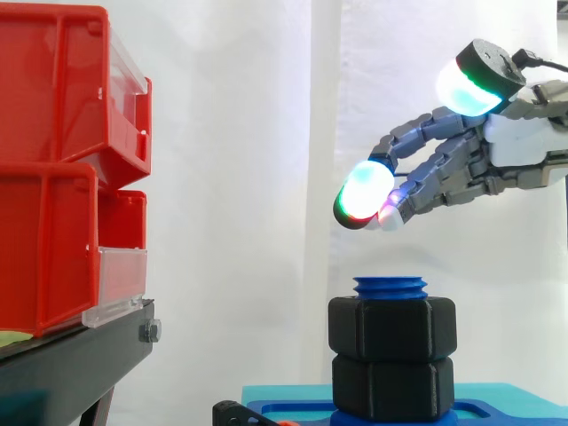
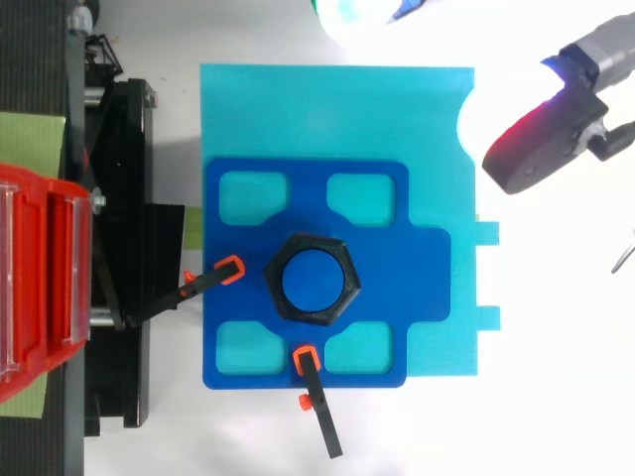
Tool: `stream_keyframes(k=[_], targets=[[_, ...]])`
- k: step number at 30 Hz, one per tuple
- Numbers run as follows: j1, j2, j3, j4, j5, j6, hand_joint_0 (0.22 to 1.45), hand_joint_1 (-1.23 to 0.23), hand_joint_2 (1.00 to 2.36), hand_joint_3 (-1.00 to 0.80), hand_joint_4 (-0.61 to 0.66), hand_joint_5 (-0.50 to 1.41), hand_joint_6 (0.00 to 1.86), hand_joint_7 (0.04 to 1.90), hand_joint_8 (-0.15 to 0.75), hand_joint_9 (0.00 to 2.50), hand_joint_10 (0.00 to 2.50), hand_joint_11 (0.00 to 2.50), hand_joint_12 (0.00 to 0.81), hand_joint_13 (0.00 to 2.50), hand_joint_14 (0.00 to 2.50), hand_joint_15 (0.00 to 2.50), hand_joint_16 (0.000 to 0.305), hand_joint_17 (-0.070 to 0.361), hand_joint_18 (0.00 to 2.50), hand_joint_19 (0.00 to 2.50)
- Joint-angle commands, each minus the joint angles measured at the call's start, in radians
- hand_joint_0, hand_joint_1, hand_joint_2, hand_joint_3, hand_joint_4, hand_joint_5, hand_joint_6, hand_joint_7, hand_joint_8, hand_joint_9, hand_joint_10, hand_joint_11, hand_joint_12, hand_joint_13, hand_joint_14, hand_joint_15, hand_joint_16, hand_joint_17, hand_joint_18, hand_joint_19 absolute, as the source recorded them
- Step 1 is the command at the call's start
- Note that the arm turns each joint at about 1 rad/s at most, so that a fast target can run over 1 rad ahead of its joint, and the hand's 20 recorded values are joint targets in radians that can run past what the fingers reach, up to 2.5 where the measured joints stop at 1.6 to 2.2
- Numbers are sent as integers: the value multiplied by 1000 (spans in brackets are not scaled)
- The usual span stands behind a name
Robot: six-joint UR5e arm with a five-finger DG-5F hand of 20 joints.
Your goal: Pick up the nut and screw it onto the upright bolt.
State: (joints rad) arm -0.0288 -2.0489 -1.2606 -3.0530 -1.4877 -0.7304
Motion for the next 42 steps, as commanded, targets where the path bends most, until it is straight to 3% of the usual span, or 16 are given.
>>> stream_keyframes(k=[1,2,4,7,12,15,21,27,42], targets=[[26,9,0,-35,61,42,430,-448,1000,-500,115,-209,502,705,237,375,0,0,370,0,0,0,55,123,0,0],[43,9,0,-46,90,68,428,-444,1000,-500,114,-213,502,701,238,346,0,0,373,0,0,0,56,126,0,0],[52,10,0,-53,109,88,429,-441,1000,-500,114,-221,502,706,243,315,0,0,374,0,0,0,57,129,0,0],[79,10,0,-78,191,197,435,-434,1000,-500,116,-237,502,713,253,244,0,0,381,0,0,0,59,132,0,0],[102,9,1,-112,270,335,455,-435,1000,-500,121,-252,502,714,268,170,0,0,375,0,0,0,60,134,0,0],[109,9,0,-119,290,385,469,-446,1000,-500,141,-257,502,683,268,144,0,0,376,0,0,0,60,134,0,0],[109,9,-2,-119,290,378,467,-442,1000,-500,170,-258,501,642,273,101,0,0,398,0,0,0,61,138,0,0],[109,9,0,-150,291,359,460,-409,1000,-500,117,-266,501,659,244,13,0,0,396,0,0,0,62,139,0,0],[109,9,-2,-148,290,342,458,-451,1000,-500,73,-255,502,690,220,0,0,0,381,0,0,0,62,139,0,0]])
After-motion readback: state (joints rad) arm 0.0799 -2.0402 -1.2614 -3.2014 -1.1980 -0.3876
